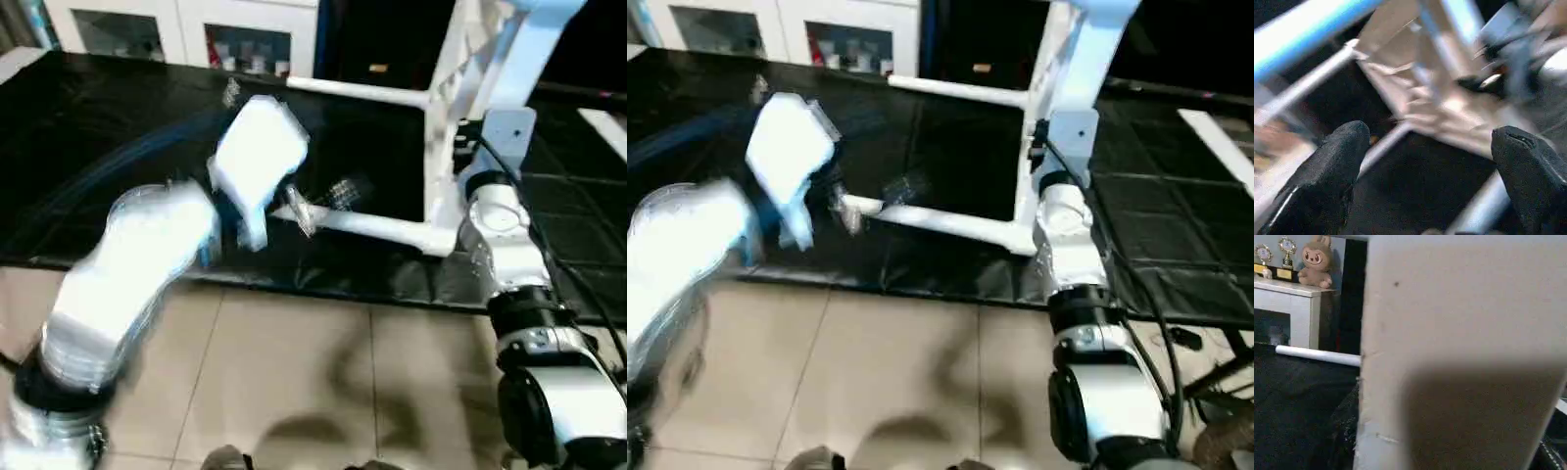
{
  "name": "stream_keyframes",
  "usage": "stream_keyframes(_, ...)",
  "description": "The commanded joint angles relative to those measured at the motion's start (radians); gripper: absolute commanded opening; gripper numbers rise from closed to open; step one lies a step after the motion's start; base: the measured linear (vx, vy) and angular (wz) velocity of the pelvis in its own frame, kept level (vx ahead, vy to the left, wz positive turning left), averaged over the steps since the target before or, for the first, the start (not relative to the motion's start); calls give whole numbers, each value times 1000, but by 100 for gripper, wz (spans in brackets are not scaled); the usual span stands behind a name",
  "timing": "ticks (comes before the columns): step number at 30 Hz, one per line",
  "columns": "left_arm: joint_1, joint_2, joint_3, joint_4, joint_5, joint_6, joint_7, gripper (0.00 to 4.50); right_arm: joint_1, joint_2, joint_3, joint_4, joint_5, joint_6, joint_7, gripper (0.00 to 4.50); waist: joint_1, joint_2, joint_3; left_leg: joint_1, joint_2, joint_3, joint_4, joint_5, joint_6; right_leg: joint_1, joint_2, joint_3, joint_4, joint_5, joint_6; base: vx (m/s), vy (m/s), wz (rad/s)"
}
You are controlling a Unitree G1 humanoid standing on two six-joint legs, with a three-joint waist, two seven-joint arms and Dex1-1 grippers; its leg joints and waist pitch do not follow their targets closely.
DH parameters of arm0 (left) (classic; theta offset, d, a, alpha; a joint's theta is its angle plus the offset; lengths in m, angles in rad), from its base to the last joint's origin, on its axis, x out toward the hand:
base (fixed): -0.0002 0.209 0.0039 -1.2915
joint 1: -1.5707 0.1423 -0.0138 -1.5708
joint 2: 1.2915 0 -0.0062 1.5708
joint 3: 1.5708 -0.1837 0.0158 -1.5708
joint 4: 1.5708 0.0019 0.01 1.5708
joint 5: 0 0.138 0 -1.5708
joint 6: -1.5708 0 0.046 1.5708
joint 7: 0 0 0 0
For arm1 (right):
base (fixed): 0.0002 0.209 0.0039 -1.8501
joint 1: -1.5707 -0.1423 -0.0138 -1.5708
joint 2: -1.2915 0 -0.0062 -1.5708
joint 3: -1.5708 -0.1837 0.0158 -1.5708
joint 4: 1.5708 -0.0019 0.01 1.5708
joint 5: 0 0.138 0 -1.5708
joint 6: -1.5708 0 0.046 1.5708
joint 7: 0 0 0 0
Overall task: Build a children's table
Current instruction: Flip table
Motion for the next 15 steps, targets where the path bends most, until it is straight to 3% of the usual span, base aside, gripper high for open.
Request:
stream_keyframes(1, -61, 10, -29, 75, 91, -77, 21, 450, 10, 4, 6, 50, -1, 27, 22, 249, -6, 1, -80, 21, -3, 9, -62, -205, -69, 44, -42, 30, -74, -207, -85, 0, 0, 0)
stream_keyframes(5, -205, 36, -55, 237, 200, -186, 54, 450, 7, 13, 1, 72, 14, 36, 37, 273, -4, 4, -87, 21, -4, 8, -61, -191, -74, 50, -44, 30, -66, -144, -120, 0, 0, 0)
stream_keyframes(7, -270, 49, -68, 329, 255, -240, 89, 450, 5, 17, -1, 87, 13, 40, 33, 285, -4, 0, -87, 20, -6, 9, -60, -191, -70, 51, -44, 30, -69, -144, -122, 0, 0, 0)
stream_keyframes(10, -295, 45, -65, 376, 281, -278, 109, 450, 10, 21, -3, 92, 18, 37, 42, 285, -6, 1, -89, 18, -2, 7, -60, -181, -75, 54, -49, 30, -65, -128, -135, 0, 0, 0)
stream_keyframes(11, -339, 38, -64, 457, 309, -350, 124, 450, 27, 30, -9, 92, 30, 42, 50, 285, -5, 4, -91, 18, -1, 7, -60, -175, -74, 55, -50, 30, -61, -113, -143, 0, 0, 0)
stream_keyframes(14, -394, 37, -75, 560, 336, -428, 118, 450, 47, 42, -22, 90, 46, 46, 58, 285, 1, 14, -94, 23, -1, 6, -60, -182, -72, 54, -50, 30, -61, -87, -161, 0, 0, 0)
stream_keyframes(15, -405, 36, -79, 586, 341, -448, 119, 450, 48, 43, -22, 92, 47, 43, 64, 285, 1, 12, -93, 23, -1, 6, -61, -186, -72, 52, -50, 29, -63, -88, -163, 0, 0, 0)
